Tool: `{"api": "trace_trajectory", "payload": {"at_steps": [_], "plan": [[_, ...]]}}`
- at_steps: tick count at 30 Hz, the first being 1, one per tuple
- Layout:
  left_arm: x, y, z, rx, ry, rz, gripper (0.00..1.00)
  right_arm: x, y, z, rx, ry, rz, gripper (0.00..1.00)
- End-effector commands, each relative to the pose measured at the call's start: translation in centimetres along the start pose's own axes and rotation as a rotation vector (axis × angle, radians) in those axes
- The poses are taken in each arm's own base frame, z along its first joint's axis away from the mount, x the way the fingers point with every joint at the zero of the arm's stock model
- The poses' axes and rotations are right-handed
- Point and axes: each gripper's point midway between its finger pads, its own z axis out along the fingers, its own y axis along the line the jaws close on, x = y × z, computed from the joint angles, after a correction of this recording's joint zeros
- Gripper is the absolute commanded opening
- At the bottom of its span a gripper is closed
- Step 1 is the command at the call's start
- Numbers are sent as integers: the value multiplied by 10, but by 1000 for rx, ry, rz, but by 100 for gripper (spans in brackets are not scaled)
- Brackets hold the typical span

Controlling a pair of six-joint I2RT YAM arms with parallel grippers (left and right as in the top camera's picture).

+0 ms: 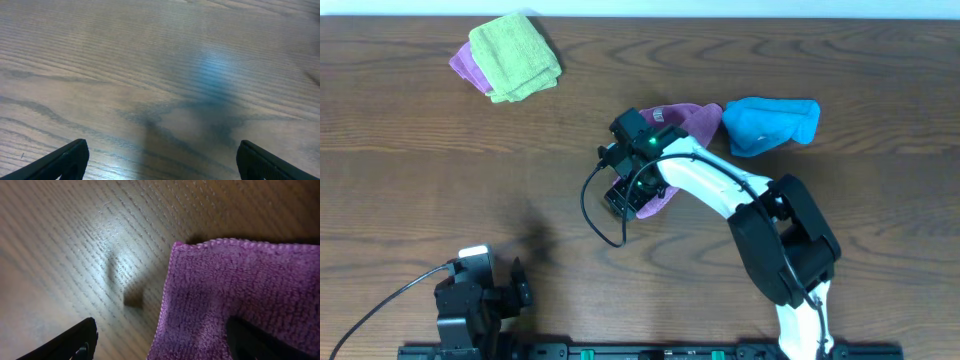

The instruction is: Fold the cloth

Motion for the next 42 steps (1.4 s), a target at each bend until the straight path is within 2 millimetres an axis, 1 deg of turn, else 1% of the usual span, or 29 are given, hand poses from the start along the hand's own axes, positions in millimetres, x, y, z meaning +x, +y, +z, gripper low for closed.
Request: {"api": "trace_trajectory", "payload": {"at_steps": [1, 10, 12, 17, 22, 25, 27, 30, 32, 34, 36, 39, 41, 42], "plan": [[17, 4, 4, -21, 61, 16, 95, -4, -6, 8, 62, 13, -41, 82], [17, 4, 4, -21, 61, 16, 95, -36, -6, -12, 145, -54, -93, 80], [17, 4, 4, -21, 61, 16, 95, -39, -9, -15, 167, -61, -97, 80], [17, 4, 4, -21, 61, 16, 95, -40, -14, -16, 194, -61, -107, 79], [17, 4, 4, -21, 61, 16, 95, -49, -16, -17, 202, -101, -111, 79], [17, 4, 4, -21, 61, 16, 96, -53, -18, -12, 204, -114, -111, 78], [17, 4, 4, -21, 61, 16, 95, -52, -19, -7, 203, -103, -110, 77], [17, 4, 4, -21, 61, 16, 95, -44, -22, 7, 198, -65, -104, 77], [17, 4, 4, -21, 61, 16, 95, -39, -23, 12, 195, -42, -100, 77], [17, 4, 4, -21, 61, 16, 95, -37, -23, 13, 194, -33, -99, 76], [17, 4, 4, -21, 61, 16, 95, -38, -23, 13, 195, -36, -99, 73], [17, 4, 4, -21, 61, 16, 95, -38, -23, 13, 195, -37, -99, 62], [17, 4, 4, -21, 61, 16, 95, -38, -23, 13, 195, -39, -100, 51], [17, 4, 4, -21, 61, 16, 95, -39, -23, 13, 195, -41, -100, 44]]}}
